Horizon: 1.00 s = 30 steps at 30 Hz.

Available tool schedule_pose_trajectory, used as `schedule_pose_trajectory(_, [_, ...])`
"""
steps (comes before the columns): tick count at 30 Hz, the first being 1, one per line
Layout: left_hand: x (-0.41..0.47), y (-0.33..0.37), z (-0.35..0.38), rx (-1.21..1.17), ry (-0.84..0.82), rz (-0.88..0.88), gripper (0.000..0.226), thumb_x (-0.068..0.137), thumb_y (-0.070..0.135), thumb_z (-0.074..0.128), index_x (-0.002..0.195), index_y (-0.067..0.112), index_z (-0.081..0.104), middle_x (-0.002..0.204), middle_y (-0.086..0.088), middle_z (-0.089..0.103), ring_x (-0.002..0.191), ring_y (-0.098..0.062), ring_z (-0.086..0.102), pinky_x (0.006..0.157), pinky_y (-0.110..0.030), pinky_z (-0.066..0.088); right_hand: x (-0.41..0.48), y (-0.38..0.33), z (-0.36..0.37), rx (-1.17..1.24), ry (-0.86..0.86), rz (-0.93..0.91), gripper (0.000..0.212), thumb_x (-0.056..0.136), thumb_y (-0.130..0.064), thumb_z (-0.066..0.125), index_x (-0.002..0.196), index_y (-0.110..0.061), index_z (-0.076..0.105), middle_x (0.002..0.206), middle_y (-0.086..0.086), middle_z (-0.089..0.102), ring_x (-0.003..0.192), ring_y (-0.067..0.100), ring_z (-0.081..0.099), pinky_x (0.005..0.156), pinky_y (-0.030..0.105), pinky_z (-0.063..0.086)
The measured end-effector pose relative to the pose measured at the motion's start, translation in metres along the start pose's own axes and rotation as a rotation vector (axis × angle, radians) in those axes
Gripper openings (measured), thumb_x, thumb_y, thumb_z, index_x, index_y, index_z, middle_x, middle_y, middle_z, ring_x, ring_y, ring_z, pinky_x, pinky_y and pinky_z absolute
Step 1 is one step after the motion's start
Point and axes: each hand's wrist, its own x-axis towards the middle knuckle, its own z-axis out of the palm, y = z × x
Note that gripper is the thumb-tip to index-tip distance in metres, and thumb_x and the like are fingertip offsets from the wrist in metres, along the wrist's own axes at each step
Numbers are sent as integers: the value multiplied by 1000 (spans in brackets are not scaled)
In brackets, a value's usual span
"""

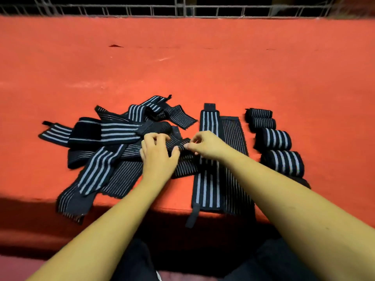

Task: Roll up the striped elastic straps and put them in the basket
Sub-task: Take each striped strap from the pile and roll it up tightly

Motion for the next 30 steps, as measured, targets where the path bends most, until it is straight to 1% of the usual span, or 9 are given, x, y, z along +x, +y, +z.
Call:
schedule_pose_trajectory(6, [-13,-45,5,204,-245,63,49,92,51,58,137,34,53,129,0,46,124,-24,39,106,-42,29,-15,-11,24,-240,-214,-27,53,77,-30,83,112,-14,46,105,9,65,94,25,61,83,37,49])
schedule_pose_trajectory(11, [-10,-44,3,144,-220,52,34,93,46,57,127,43,60,124,6,46,122,-20,38,106,-39,27,-25,-13,30,-433,-245,-99,28,88,-27,73,108,-13,61,100,3,59,94,22,56,81,31,45])
schedule_pose_trajectory(14, [-8,-46,3,77,-202,30,27,95,33,60,120,36,68,119,5,52,118,-21,42,102,-37,30,-31,-17,27,-177,-209,-123,8,90,-20,69,88,-18,61,87,0,58,80,17,55,73,29,42])
schedule_pose_trajectory(18, [-7,-47,0,-170,-120,-27,22,93,21,66,113,18,74,103,-2,67,105,-27,60,95,-39,44,-38,-21,1,324,-123,-56,17,74,-27,68,61,-26,58,81,9,52,75,20,42,69,34,30])
schedule_pose_trajectory(20, [-9,-43,-7,-361,-26,-83,22,94,15,64,114,17,74,102,4,72,102,-16,66,95,-27,48,-43,-20,-9,329,-179,-54,20,79,-34,69,71,-18,60,74,10,49,67,20,42,62,27,29])
schedule_pose_trajectory(22, [-11,-36,-16,-468,25,-75,25,96,15,61,116,23,74,109,11,72,105,0,64,94,-12,43,-45,-22,-13,282,-180,-26,47,89,-54,63,89,-6,62,74,4,59,59,12,54,58,22,39])
schedule_pose_trajectory(24, [-9,-27,-25,-520,10,7,27,97,16,60,118,27,73,116,14,71,110,5,62,99,-12,42,-40,-23,-13,277,-58,24,63,88,-71,50,105,-11,61,102,6,69,84,13,70,76,33,57])
schedule_pose_trajectory(27, [-6,-13,-39,-568,-81,169,25,95,18,62,113,31,73,116,12,71,114,-1,62,102,-19,43,-36,-36,-16,395,-22,104,74,80,-82,47,104,-16,69,110,10,72,101,22,69,94,42,54])
schedule_pose_trajectory(30, [-3,-4,-50,-720,-208,117,19,94,18,61,102,32,72,105,12,73,104,-4,66,96,-23,48,-30,-40,-12,603,1,43,48,89,-52,66,97,-5,72,100,12,75,86,21,71,85,42,56])
